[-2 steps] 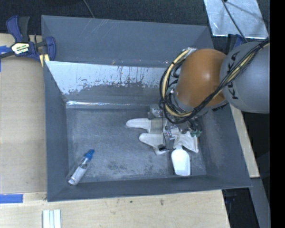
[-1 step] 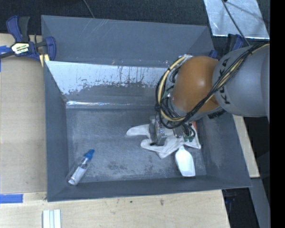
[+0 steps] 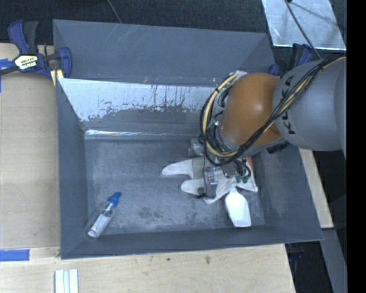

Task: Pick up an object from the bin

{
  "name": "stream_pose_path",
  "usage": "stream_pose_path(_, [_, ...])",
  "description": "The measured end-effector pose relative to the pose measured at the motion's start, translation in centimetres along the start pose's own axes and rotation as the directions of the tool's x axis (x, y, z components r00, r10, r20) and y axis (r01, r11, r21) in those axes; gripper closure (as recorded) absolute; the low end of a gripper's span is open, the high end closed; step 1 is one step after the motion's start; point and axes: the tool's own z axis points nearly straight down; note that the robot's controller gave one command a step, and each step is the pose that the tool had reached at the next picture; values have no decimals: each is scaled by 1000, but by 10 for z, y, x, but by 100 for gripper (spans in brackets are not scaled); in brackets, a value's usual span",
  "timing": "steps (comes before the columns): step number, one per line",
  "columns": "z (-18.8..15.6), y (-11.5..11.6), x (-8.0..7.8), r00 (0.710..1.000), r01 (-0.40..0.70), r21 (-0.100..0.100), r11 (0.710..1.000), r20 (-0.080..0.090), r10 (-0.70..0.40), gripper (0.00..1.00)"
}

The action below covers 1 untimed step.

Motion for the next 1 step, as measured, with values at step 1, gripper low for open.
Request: stream_pose_path(1, [-1, 0, -1, 1000, -1, 0, 1000, 3, 1, 100])
